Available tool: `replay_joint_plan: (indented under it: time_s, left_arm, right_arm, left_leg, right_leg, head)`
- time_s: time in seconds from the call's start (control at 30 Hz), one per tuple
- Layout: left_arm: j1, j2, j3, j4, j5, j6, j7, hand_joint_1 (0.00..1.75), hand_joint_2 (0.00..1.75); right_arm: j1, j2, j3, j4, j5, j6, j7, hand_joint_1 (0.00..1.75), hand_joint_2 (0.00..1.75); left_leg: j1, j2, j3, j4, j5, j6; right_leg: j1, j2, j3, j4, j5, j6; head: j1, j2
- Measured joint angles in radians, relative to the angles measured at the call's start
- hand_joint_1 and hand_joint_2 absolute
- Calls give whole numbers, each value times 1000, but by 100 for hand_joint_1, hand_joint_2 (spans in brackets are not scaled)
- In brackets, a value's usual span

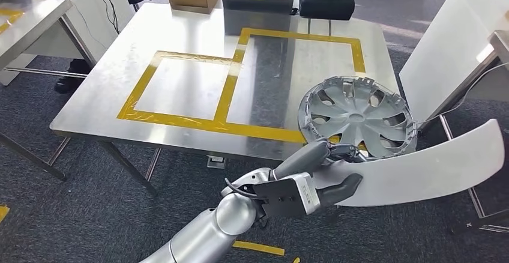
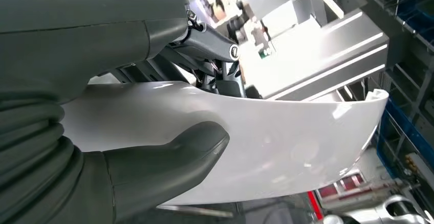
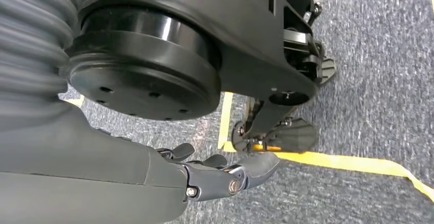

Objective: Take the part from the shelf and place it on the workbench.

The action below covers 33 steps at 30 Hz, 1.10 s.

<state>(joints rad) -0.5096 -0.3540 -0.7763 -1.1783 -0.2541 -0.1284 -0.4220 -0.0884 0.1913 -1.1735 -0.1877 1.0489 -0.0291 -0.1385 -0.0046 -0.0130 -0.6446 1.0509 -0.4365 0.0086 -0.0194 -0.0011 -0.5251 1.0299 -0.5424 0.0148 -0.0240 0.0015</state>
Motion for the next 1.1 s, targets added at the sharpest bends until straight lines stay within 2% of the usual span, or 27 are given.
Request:
replay_joint_plan:
  time_s: [0.17,0.3,0.4,0.5,0.6,0.67,0.83,0.93,1.1]
  left_arm:
    - [-12,0,0,26,-175,186,-41,175,175]
    - [-68,0,2,73,-310,351,-81,175,175]
    - [-135,0,2,144,-369,446,-101,175,175]
    - [-213,0,1,245,-445,581,-114,175,175]
    - [-296,0,-10,379,-552,731,-103,175,175]
    - [-347,2,-17,472,-665,796,-72,175,175]
    - [-408,33,-8,620,-986,821,56,175,175]
    - [-432,66,12,693,-1096,821,126,175,175]
    - [-477,147,21,814,-1224,801,279,175,175]
  right_arm:
    - [-1,-1,0,0,3,0,-14,0,175]
    - [-3,-1,0,0,2,0,-41,0,175]
    - [-5,-1,0,0,5,0,-53,0,175]
    - [-7,-1,0,0,7,0,-54,0,175]
    - [-10,-1,0,0,8,0,-45,0,175]
    - [-10,-1,0,0,13,0,-38,0,175]
    - [-8,7,2,1,22,0,-5,0,175]
    - [-3,12,2,1,27,0,23,0,175]
    - [4,15,4,1,40,0,43,0,175]
  left_leg:
    - [0,0,5,0,-4,9]
    - [-1,0,5,0,-3,12]
    - [-1,0,5,0,-1,13]
    - [-1,1,6,0,1,14]
    - [-1,1,7,-1,2,13]
    - [-1,1,8,-1,2,13]
    - [-1,1,8,-2,2,13]
    - [-1,1,8,-3,3,13]
    - [0,1,9,-4,4,11]
  right_leg:
    - [0,0,10,-13,2,11]
    - [-1,0,11,-15,5,19]
    - [-1,0,11,-15,7,22]
    - [0,0,11,-15,8,23]
    - [0,0,12,-15,9,23]
    - [0,0,12,-15,9,24]
    - [0,0,14,-15,9,23]
    - [0,0,13,-15,9,23]
    - [1,1,13,-14,9,22]
  head:
    - [0,0]
    - [0,0]
    - [0,0]
    - [0,0]
    - [0,0]
    - [0,0]
    - [0,0]
    - [0,0]
    - [0,0]
